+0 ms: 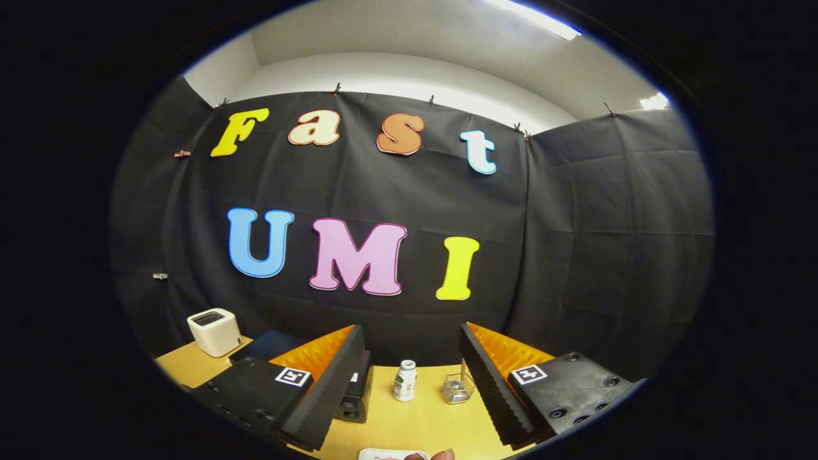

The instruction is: Open the toaster oven, put the food inside, and close the toaster oven door.

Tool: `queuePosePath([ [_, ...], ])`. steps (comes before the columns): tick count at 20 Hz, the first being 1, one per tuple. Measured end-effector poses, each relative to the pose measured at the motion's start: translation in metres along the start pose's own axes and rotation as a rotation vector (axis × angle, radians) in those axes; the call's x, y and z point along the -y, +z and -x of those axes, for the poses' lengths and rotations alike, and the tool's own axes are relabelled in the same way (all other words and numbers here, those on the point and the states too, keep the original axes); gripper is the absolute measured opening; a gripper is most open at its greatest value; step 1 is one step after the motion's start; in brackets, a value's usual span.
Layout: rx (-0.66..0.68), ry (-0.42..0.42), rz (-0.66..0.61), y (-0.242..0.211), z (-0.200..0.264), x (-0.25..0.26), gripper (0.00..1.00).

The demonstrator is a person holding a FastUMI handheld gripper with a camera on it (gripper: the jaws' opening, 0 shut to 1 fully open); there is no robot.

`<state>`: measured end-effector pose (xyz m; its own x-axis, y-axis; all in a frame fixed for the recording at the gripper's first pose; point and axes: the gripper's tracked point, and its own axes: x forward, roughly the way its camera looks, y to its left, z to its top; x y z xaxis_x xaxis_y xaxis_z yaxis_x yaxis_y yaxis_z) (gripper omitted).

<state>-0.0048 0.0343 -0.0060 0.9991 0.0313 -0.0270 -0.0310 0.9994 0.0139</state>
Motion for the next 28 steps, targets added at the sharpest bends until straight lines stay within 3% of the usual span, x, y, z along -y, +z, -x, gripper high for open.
queuePosePath([
  [9, -0.073, 0.125, -0.063, -0.041, -0.022, -0.121, 0.98],
  [16, -0.224, 0.184, -0.104, -0.13, -0.045, -0.206, 0.98],
  [24, -0.461, 0.163, -0.112, -0.25, -0.078, -0.264, 0.98],
  [28, -0.492, 0.126, -0.103, -0.272, -0.087, -0.269, 0.99],
])
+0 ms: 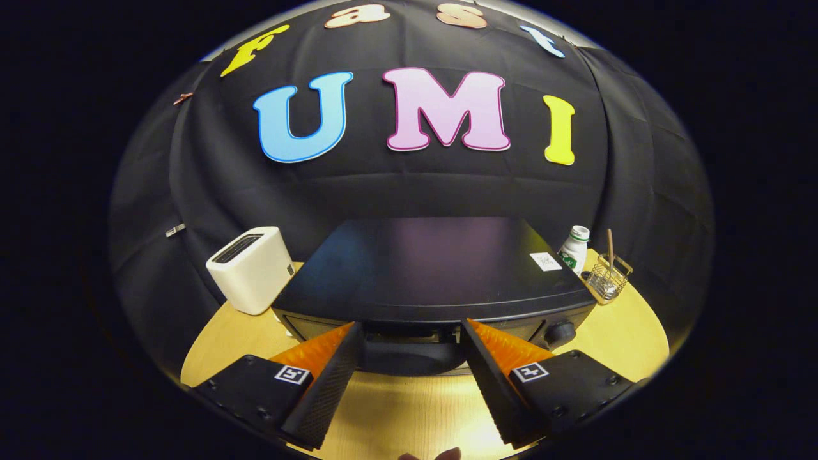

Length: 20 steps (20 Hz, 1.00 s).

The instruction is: Open the toaster oven, put the food inside, and close the toaster oven door.

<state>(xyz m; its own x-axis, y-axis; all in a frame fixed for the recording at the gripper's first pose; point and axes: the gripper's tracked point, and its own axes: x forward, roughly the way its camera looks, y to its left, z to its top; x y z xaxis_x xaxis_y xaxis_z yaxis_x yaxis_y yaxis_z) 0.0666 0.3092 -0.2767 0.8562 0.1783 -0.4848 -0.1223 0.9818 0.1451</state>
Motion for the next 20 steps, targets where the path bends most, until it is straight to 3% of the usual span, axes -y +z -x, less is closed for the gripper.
queuePosePath([
  [5, 0.005, -0.056, 0.038, -0.001, -0.004, -0.003, 0.99],
  [11, -0.011, -0.052, 0.023, -0.017, 0.011, -0.008, 0.99],
  [20, -0.067, -0.063, 0.063, -0.079, 0.061, -0.008, 0.99],
])
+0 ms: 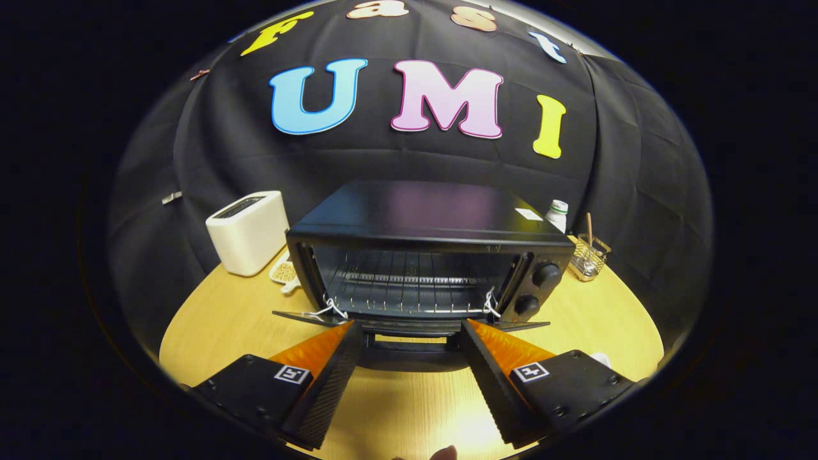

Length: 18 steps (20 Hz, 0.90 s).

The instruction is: Open the toaster oven, put the food inside, and close the toaster oven door.

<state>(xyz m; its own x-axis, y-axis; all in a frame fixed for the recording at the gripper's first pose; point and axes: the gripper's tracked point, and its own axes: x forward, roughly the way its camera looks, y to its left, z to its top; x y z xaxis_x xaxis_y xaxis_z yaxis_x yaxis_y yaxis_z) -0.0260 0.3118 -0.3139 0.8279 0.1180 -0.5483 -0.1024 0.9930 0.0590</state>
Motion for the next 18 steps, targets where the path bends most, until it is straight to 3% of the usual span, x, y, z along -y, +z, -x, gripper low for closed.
queuePosePath([
  [10, -0.167, 0.001, 0.024, -0.076, 0.01, 0.01, 0.99],
  [15, -0.305, 0.115, 0.025, -0.114, 0.009, -0.006, 0.99],
  [18, -0.313, 0.163, 0.048, -0.122, 0.012, -0.009, 1.0],
])
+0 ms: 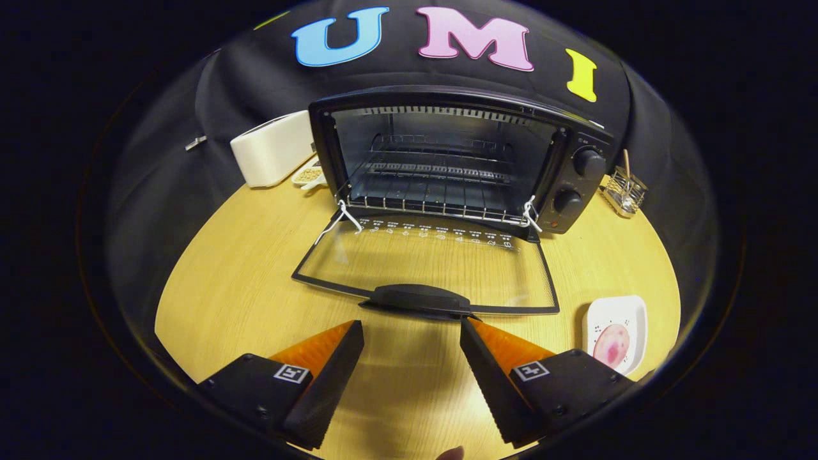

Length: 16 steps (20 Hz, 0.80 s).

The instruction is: Open the toaster oven, put the food inside, and close the toaster oven door.

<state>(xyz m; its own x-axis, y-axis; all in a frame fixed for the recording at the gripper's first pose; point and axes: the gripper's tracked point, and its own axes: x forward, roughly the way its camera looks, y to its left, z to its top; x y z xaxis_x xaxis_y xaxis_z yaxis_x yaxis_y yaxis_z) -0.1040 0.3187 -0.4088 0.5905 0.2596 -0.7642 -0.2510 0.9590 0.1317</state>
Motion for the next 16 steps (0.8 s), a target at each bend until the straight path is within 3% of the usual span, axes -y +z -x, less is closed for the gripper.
queuePosePath([
  [10, -0.019, 0.283, -0.035, 0.029, 0.07, 0.01, 0.99],
  [12, -0.029, 0.336, -0.026, 0.038, 0.087, 0.025, 0.99],
  [16, -0.044, 0.363, -0.031, 0.055, 0.109, 0.081, 0.99],
])
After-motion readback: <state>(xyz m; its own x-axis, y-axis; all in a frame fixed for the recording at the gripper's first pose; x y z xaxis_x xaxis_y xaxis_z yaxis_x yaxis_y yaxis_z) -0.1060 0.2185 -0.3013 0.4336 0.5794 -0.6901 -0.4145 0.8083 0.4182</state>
